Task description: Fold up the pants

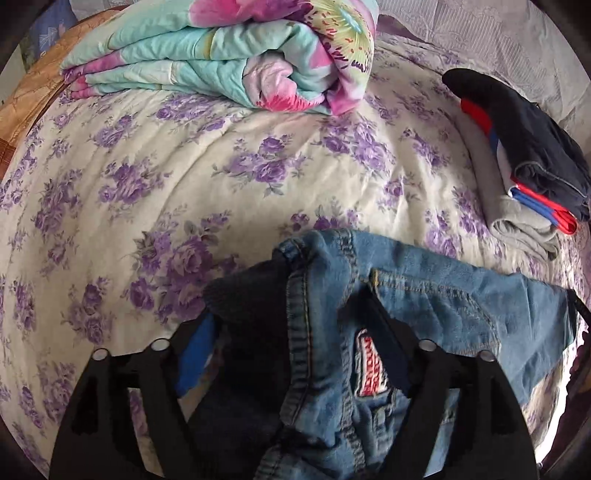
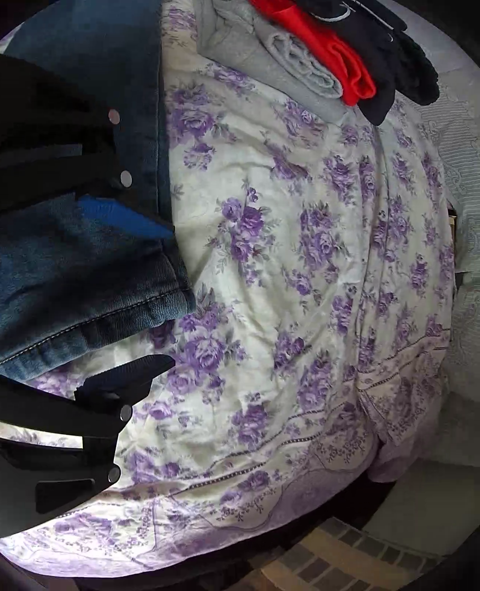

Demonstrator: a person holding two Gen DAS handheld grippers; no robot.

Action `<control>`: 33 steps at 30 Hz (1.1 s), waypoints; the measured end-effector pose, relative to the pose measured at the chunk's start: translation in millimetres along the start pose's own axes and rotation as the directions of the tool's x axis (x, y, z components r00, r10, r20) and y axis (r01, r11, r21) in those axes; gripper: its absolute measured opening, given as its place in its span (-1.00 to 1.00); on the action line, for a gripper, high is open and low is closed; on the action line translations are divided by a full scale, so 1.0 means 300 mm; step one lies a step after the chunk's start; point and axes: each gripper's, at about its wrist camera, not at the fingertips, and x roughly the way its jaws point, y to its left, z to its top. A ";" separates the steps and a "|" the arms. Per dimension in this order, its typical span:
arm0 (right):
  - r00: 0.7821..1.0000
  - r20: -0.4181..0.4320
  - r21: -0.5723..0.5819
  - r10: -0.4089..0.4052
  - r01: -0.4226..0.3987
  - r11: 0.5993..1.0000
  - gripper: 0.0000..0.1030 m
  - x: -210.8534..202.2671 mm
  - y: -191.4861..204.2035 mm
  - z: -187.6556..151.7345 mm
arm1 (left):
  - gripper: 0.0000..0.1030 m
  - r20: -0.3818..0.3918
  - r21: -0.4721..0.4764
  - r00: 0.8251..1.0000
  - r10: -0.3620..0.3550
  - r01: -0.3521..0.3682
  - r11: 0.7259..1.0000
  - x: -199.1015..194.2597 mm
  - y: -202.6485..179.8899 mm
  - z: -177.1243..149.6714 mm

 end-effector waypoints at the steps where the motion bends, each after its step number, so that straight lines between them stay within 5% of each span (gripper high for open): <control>1: 0.999 0.031 0.009 0.019 -0.020 1.000 0.30 -0.064 -0.032 -0.009 | 0.55 0.012 -0.008 1.000 -0.011 0.011 1.000 -0.036 0.027 -0.010; 6: 0.989 0.104 0.064 0.103 -0.111 0.992 0.66 -0.421 -0.236 -0.172 | 0.74 0.105 -0.086 0.990 -0.095 0.105 0.991 -0.289 0.198 -0.149; 11: 0.986 0.112 0.083 0.125 -0.135 0.987 0.93 -0.686 -0.406 -0.558 | 0.78 0.102 -0.080 0.993 -0.054 0.062 0.995 -0.409 0.280 -0.447; 14: 0.979 0.026 0.172 0.201 -0.202 0.964 0.93 -0.714 -0.485 -0.808 | 0.78 0.059 -0.105 0.991 -0.117 0.122 0.987 -0.377 0.291 -0.604; 17: 0.946 0.002 0.266 0.324 -0.313 0.912 0.93 -0.718 -0.503 -0.990 | 0.67 0.057 -0.102 0.978 -0.200 0.205 0.973 -0.338 0.246 -0.661; 20: 0.870 0.064 0.282 0.489 -0.486 0.827 0.93 -0.738 -0.471 -1.063 | 0.60 0.101 -0.108 0.968 -0.229 0.239 0.965 -0.302 0.198 -0.627; 23: 0.819 0.087 0.319 0.567 -0.562 0.763 0.93 -0.721 -0.452 -1.079 | 0.69 0.135 -0.195 0.956 -0.261 0.283 0.939 -0.238 0.206 -0.588; 26: 0.835 -0.025 0.352 0.550 -0.508 0.787 0.92 -0.650 -0.404 -1.092 | 0.25 0.181 -0.249 0.961 -0.210 0.251 0.935 -0.227 0.211 -0.596; 27: 0.860 -0.043 0.314 0.508 -0.471 0.824 0.68 -0.647 -0.381 -1.092 | 0.10 0.202 -0.254 0.955 -0.218 0.266 0.930 -0.242 0.212 -0.605; 28: 0.891 -0.050 0.248 0.451 -0.426 0.870 0.33 -0.652 -0.355 -1.081 | -0.34 0.215 -0.254 0.946 -0.242 0.294 0.921 -0.256 0.213 -0.614; 29: 0.900 -0.066 0.186 0.431 -0.414 0.891 -0.54 -0.650 -0.338 -1.062 | -0.44 0.228 -0.249 0.941 -0.249 0.304 0.920 -0.271 0.212 -0.621; 33: 0.873 -0.014 0.160 0.487 -0.479 0.863 -0.62 -0.676 -0.368 -0.952 | -0.55 0.294 -0.204 0.926 -0.236 0.302 0.931 -0.359 0.189 -0.656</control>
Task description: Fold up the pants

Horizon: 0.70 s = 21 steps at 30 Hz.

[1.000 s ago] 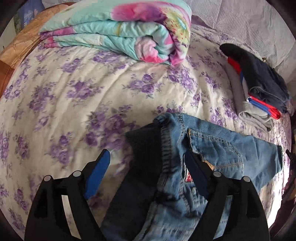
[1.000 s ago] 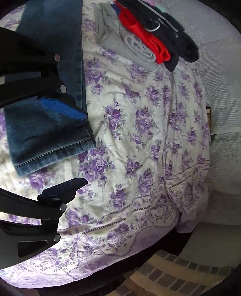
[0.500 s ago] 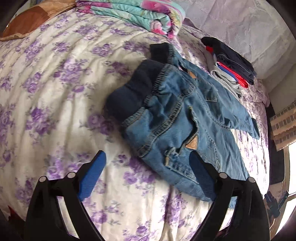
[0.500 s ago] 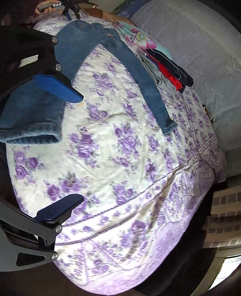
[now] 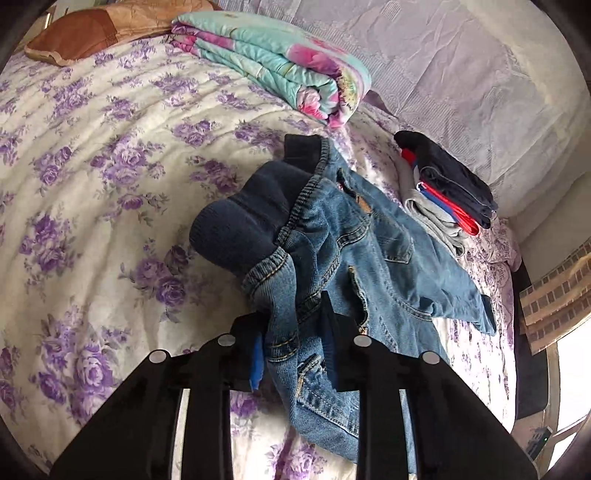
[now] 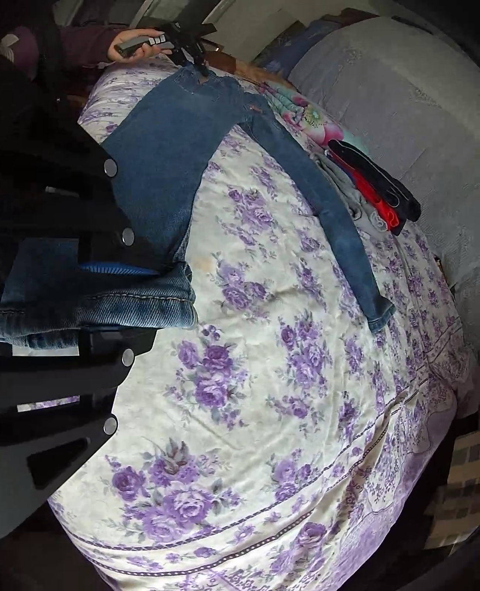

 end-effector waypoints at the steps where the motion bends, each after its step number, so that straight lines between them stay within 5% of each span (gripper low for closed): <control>1: 1.000 0.022 -0.004 0.014 -0.014 1.000 -0.62 -0.029 0.006 0.033 | -0.55 0.027 0.003 1.000 0.000 0.000 1.000 -0.030 -0.014 -0.007; 5: 0.993 0.119 -0.027 0.023 -0.020 0.999 -0.65 -0.173 0.026 0.168 | -0.56 0.089 0.003 0.996 -0.021 0.021 1.000 -0.162 -0.080 -0.075; 8: 0.993 0.113 -0.014 -0.022 0.024 1.000 -0.65 -0.183 0.004 0.249 | -0.56 0.074 -0.001 0.997 -0.018 0.018 1.000 -0.215 -0.092 -0.151; 12: 0.990 -0.032 -0.012 -0.138 0.137 0.990 -0.54 0.045 -0.051 0.284 | -0.55 0.055 0.021 0.992 0.117 -0.118 0.993 -0.145 -0.034 -0.197; 14: 0.969 -0.106 -0.006 -0.225 0.226 0.974 -0.45 0.180 -0.111 0.260 | -0.47 -0.012 -0.004 0.993 0.121 -0.121 0.993 -0.088 0.022 -0.217; 15: 0.966 -0.097 0.018 -0.240 0.243 0.970 -0.25 0.199 -0.138 0.245 | -0.46 -0.032 -0.019 0.995 0.093 -0.093 0.995 -0.081 0.039 -0.227; 16: 0.972 -0.062 0.045 -0.225 0.228 0.973 -0.22 0.185 -0.151 0.234 | -0.35 -0.033 -0.013 0.997 0.077 -0.077 0.997 -0.090 0.042 -0.234; 19: 0.969 0.064 0.043 -0.240 0.237 0.971 0.13 0.075 -0.120 0.192 | 0.76 0.024 0.018 0.994 0.104 -0.105 0.994 -0.150 0.019 -0.238; 21: 0.961 0.123 0.024 -0.249 0.248 0.969 0.38 0.006 -0.092 0.146 | 0.86 0.051 0.027 0.992 0.115 -0.116 0.993 -0.162 0.006 -0.224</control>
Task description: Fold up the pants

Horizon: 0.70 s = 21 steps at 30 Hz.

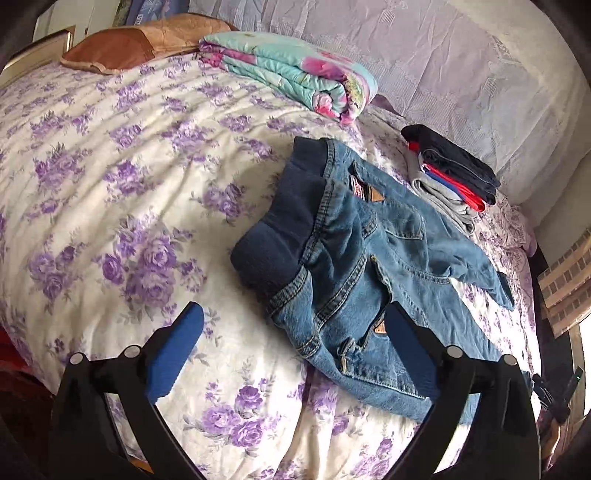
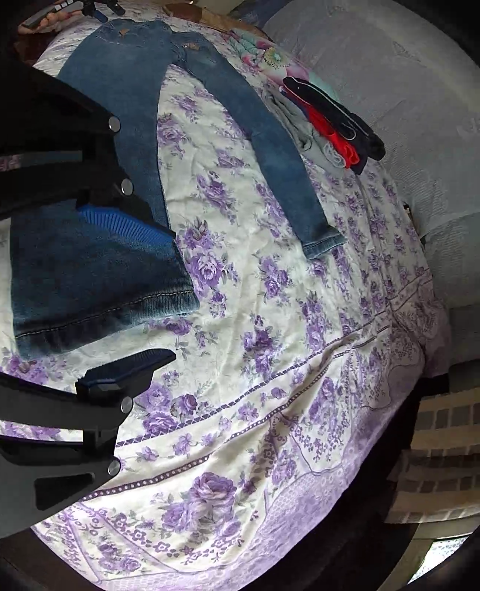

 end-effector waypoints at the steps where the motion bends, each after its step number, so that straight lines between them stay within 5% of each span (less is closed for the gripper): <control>1: 1.000 0.004 -0.005 -0.009 0.009 1.000 0.38 -0.020 0.005 -0.023 | 0.87 -0.017 -0.006 1.000 -0.004 0.004 1.000 0.017 -0.002 0.010; 4: 0.998 -0.055 -0.017 0.004 -0.005 1.000 0.38 -0.013 0.020 -0.088 | 0.86 -0.092 -0.033 0.995 -0.046 0.044 0.998 0.122 -0.014 0.026; 6: 0.995 -0.089 -0.047 -0.047 0.043 0.998 0.38 0.023 0.034 -0.134 | 0.83 -0.074 -0.005 0.997 -0.006 0.006 1.000 0.165 -0.046 0.029; 8: 0.991 -0.089 -0.082 -0.096 0.089 0.993 0.15 0.046 0.044 -0.161 | -0.14 -0.041 0.013 0.999 -0.001 0.002 1.000 0.165 -0.083 0.032; 9: 0.992 -0.072 -0.089 -0.099 0.093 0.992 -0.05 0.039 0.041 -0.162 | -0.18 -0.041 -0.013 0.999 -0.032 0.031 0.999 0.158 -0.079 0.036; 10: 0.996 -0.080 -0.064 -0.040 0.035 0.997 -0.53 0.029 0.027 -0.154 | -0.43 -0.031 -0.025 0.998 -0.059 0.058 0.998 0.143 -0.076 0.042; 12: 0.998 -0.064 -0.021 0.029 -0.031 0.999 -0.57 -0.016 0.002 -0.136 | -0.49 -0.001 -0.010 0.998 -0.070 0.070 0.997 0.090 -0.079 0.047; 17: 0.996 -0.086 -0.048 0.007 -0.011 0.999 -0.56 -0.032 0.015 -0.128 | -0.52 0.001 0.011 0.998 -0.058 0.058 0.998 0.016 -0.068 0.023; 20: 0.988 -0.155 -0.055 -0.023 0.014 0.998 -0.42 0.045 -0.003 -0.154 | -0.38 -0.086 -0.008 0.996 -0.021 0.020 1.000 0.113 -0.001 -0.008; 21: 0.990 -0.133 -0.051 -0.049 0.042 0.998 -0.14 0.030 -0.005 -0.150 | -0.37 -0.103 -0.015 0.994 -0.040 0.039 0.999 0.128 0.019 -0.014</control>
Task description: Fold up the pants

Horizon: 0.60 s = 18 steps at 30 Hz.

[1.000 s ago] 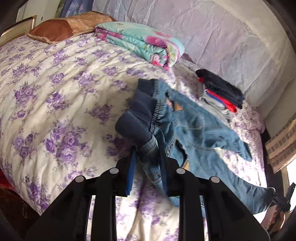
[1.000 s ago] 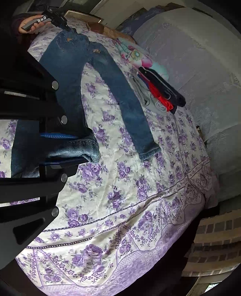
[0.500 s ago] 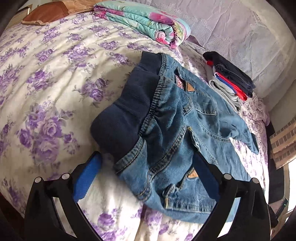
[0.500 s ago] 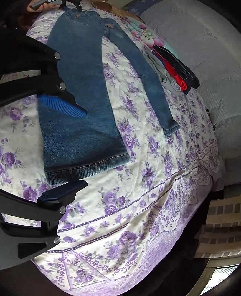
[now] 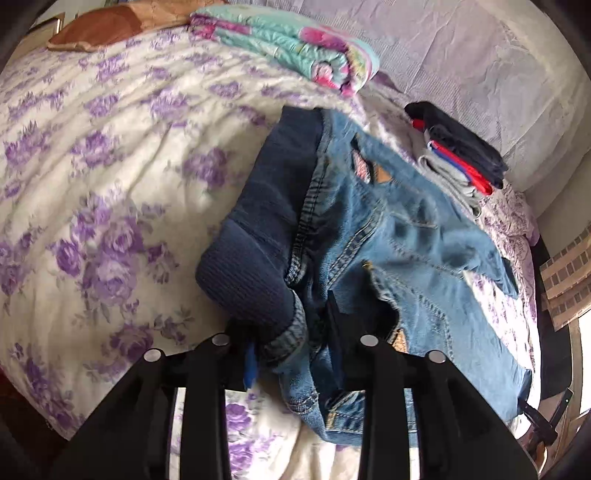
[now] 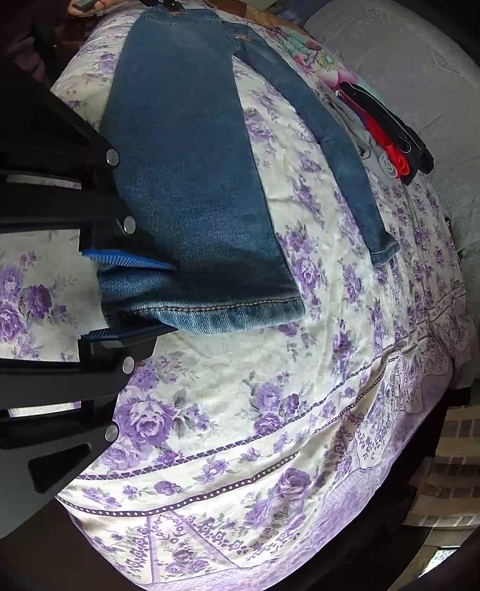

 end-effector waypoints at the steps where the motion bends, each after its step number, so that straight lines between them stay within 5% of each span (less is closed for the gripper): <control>1: 0.998 0.038 0.010 -0.055 0.055 0.998 0.04 -0.030 -0.004 0.006 | -0.32 0.004 0.005 1.000 -0.021 0.021 1.000 -0.015 0.007 0.000; 3: 0.972 0.153 0.010 -0.180 0.180 0.984 0.17 -0.115 0.001 0.022 | -0.11 -0.002 0.021 1.000 -0.002 0.002 1.000 -0.066 0.008 0.001; 4: 0.967 0.186 0.004 -0.175 0.177 0.984 0.17 -0.149 0.007 0.032 | 0.13 0.023 0.042 0.999 0.036 -0.037 0.998 -0.108 0.001 -0.003; 5: 0.972 0.203 -0.002 -0.119 0.122 0.992 0.17 -0.173 0.016 0.041 | 0.31 0.066 0.075 0.994 0.081 -0.086 0.993 -0.153 -0.013 -0.007; 7: 0.982 0.189 -0.032 0.000 0.006 0.999 0.17 -0.177 0.046 0.064 | 0.33 0.164 0.162 0.976 0.143 -0.169 0.972 -0.239 -0.075 -0.016; 10: 0.993 0.113 -0.075 0.032 -0.023 0.997 0.14 -0.075 0.116 0.098 | 0.46 0.219 0.260 0.972 0.081 -0.138 0.956 -0.280 -0.197 -0.020; 13: 0.998 0.000 -0.045 -0.056 0.056 0.997 0.11 0.090 0.107 0.098 | 0.57 0.170 0.324 0.980 0.100 -0.152 0.934 -0.149 -0.270 -0.026; 15: 0.999 0.044 -0.028 -0.006 0.007 1.000 0.13 0.111 0.080 0.084 | 0.60 0.083 0.310 0.971 0.223 -0.237 0.921 0.018 -0.215 -0.031; 18: 0.999 0.043 -0.049 -0.013 0.015 0.999 0.15 0.092 0.096 0.077 | 0.62 0.134 0.349 0.960 0.245 -0.277 0.895 0.040 -0.196 -0.070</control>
